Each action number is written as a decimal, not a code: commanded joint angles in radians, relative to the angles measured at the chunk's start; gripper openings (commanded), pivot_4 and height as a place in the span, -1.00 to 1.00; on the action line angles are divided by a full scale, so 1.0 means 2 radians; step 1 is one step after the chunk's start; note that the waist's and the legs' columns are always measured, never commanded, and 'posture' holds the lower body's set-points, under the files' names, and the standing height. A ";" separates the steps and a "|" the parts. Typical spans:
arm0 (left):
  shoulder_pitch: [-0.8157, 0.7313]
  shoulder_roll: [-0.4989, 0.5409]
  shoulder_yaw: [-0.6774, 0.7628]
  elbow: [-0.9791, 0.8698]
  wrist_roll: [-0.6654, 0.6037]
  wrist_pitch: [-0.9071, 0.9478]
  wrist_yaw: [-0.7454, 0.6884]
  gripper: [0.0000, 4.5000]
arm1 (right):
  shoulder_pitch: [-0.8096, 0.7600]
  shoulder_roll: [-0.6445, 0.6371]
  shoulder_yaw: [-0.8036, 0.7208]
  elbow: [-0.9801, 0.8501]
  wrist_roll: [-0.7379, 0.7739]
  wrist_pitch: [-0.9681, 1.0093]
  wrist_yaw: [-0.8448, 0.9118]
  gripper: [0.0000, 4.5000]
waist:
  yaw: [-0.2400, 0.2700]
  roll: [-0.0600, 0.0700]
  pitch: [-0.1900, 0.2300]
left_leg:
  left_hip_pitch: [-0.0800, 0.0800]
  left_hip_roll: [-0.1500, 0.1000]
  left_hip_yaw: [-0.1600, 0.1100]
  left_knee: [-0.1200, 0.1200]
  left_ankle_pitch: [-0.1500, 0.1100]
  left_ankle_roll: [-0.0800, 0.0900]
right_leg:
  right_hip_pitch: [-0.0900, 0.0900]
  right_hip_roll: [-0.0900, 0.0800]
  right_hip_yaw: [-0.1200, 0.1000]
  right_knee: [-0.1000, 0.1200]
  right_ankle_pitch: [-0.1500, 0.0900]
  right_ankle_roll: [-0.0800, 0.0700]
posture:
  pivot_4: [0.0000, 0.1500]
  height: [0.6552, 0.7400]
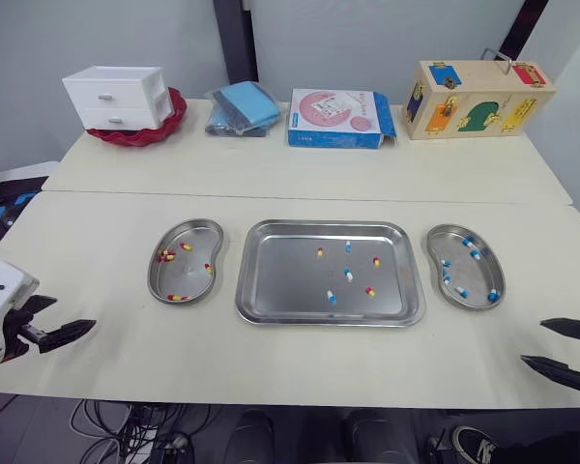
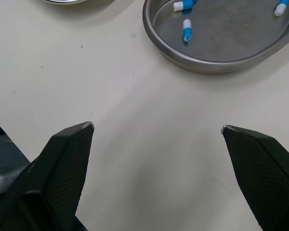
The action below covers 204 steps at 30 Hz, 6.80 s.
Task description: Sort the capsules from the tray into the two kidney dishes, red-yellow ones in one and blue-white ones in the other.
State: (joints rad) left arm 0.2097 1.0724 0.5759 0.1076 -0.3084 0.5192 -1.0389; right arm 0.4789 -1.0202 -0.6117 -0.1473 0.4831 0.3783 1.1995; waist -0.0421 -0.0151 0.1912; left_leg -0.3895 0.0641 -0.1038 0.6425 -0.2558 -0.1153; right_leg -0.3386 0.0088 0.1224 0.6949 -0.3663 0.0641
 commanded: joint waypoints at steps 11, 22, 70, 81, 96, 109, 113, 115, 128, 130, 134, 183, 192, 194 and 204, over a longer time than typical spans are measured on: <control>0.019 -0.027 0.017 -0.082 -0.043 -0.023 -0.041 0.98 | -0.010 -0.005 -0.016 -0.071 0.032 0.026 0.049 1.00 | 0.001 0.000 0.000 | 0.000 0.000 0.000 0.000 0.000 0.000 | 0.000 0.000 0.000 0.000 0.000 0.000 | 1.00 1.00; 0.041 -0.151 -0.011 -0.213 -0.124 -0.131 -0.083 0.98 | -0.100 0.017 0.059 -0.233 0.138 0.122 -0.039 1.00 | 0.001 0.000 0.000 | 0.000 0.000 0.000 0.001 0.000 0.000 | 0.000 0.000 0.000 0.000 0.000 0.000 | 1.00 1.00; 0.086 -0.346 -0.160 -0.187 -0.181 -0.436 -0.135 1.00 | -0.575 0.225 0.572 -0.160 -0.059 0.445 -0.368 0.43 | 0.002 -0.001 -0.001 | -0.005 0.000 -0.001 0.001 0.000 0.000 | -0.006 0.000 -0.001 0.001 0.000 0.000 | 1.00 1.00; 0.093 -0.332 -0.167 -0.212 -0.178 -0.418 -0.099 1.00 | -0.571 0.230 0.581 -0.151 -0.083 0.433 -0.355 -0.52 | 0.000 -0.001 -0.001 | -0.005 0.000 -0.001 0.001 0.000 0.000 | -0.006 0.000 -0.001 0.001 0.000 0.000 | 1.00 1.00; 0.084 -0.325 -0.182 -0.216 -0.179 -0.421 -0.095 1.00 | -0.527 0.193 0.507 -0.185 -0.081 0.346 -0.310 -1.00 | 0.001 -0.001 -0.001 | -0.006 0.000 -0.001 0.001 0.000 0.000 | -0.007 0.000 -0.001 0.001 0.000 0.000 | 1.00 1.00; 0.026 -0.326 -0.220 -0.156 -0.192 -0.448 -0.186 1.00 | -0.272 0.048 0.181 -0.199 -0.048 0.234 -0.228 -1.00 | 0.004 -0.001 -0.001 | -0.005 0.000 -0.001 0.000 0.000 0.000 | -0.005 0.000 -0.001 0.000 0.000 0.000 | 1.00 1.00; 0.013 -0.327 -0.232 -0.163 -0.191 -0.438 -0.181 1.00 | -0.246 0.059 0.141 -0.174 -0.061 0.221 -0.247 -1.00 | 0.001 -0.001 -0.001 | -0.005 0.000 -0.001 0.000 0.000 0.000 | -0.005 0.000 0.000 0.000 0.000 0.000 | 1.00 1.00; 0.006 -0.326 -0.238 -0.169 -0.188 -0.431 -0.175 1.00 | -0.238 0.070 0.133 -0.162 -0.065 0.216 -0.261 -1.00 | 0.001 -0.001 -0.001 | -0.005 0.000 -0.001 0.000 0.000 0.000 | -0.005 0.000 0.000 0.000 0.000 0.000 | 1.00 1.00; 0.004 -0.321 -0.245 -0.210 -0.179 -0.403 -0.121 1.00 | -0.241 0.082 0.145 -0.138 -0.079 0.205 -0.280 -1.00 | 0.002 0.000 -0.001 | -0.005 0.000 -0.001 0.001 0.000 0.000 | -0.005 0.000 0.000 0.000 0.000 0.000 | 1.00 1.00; 0.004 -0.321 -0.246 -0.212 -0.178 -0.402 -0.116 1.00 | -0.242 0.081 0.147 -0.134 -0.081 0.203 -0.281 -1.00 | 0.002 0.000 -0.001 | -0.005 0.000 -0.001 0.001 0.000 0.000 | -0.005 0.000 0.000 0.000 0.000 0.000 | 1.00 1.00; 0.004 -0.321 -0.248 -0.214 -0.176 -0.401 -0.108 1.00 | -0.243 0.081 0.150 -0.128 -0.083 0.199 -0.283 -1.00 | 0.003 0.000 -0.001 | -0.005 0.000 -0.001 0.001 0.000 0.000 | -0.005 0.000 0.000 0.000 0.000 0.000 | 1.00 1.00; 0.122 -0.138 -0.001 -0.231 -0.159 -0.153 0.077 1.00 | -0.010 0.087 0.039 -0.128 -0.006 -0.070 0.036 0.99 | 0.004 -0.001 -0.001 | 0.000 0.000 -0.001 0.000 0.000 0.000 | 0.001 0.000 -0.001 -0.002 0.000 0.000 | 1.00 1.00; 0.116 -0.076 0.037 -0.096 -0.094 -0.159 0.031 1.00 | -0.015 0.080 0.074 -0.036 -0.037 -0.154 0.070 0.99 | 0.004 -0.001 0.000 | 0.000 0.000 0.000 -0.001 0.000 0.000 | 0.001 0.000 0.000 -0.004 0.000 0.000 | 1.00 1.00; 0.112 -0.076 0.038 -0.083 -0.085 -0.168 0.021 1.00 | -0.018 0.082 0.080 -0.029 -0.038 -0.163 0.068 0.99 | 0.004 -0.001 0.000 | 0.000 0.000 0.000 -0.001 0.000 0.000 | 0.001 0.000 0.000 -0.004 0.000 0.000 | 1.00 1.00; 0.069 -0.077 0.002 -0.086 -0.073 -0.176 -0.013 1.00 | 0.010 0.144 0.074 -0.087 0.020 -0.178 0.043 0.99 | 0.006 0.000 0.000 | -0.001 0.000 -0.001 -0.002 0.000 0.000 | 0.001 0.000 -0.001 -0.005 0.000 0.000 | 1.00 1.00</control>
State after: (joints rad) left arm 0.3545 0.9015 0.5851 -0.0415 -0.4598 0.1692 -1.0522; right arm 0.4835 -0.7350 -0.4380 -0.2795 0.4882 0.0392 1.2941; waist -0.0297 -0.0158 0.1903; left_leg -0.3907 0.0646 -0.1052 0.6394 -0.2559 -0.1154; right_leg -0.3361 0.0086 0.1209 0.6852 -0.3661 0.0645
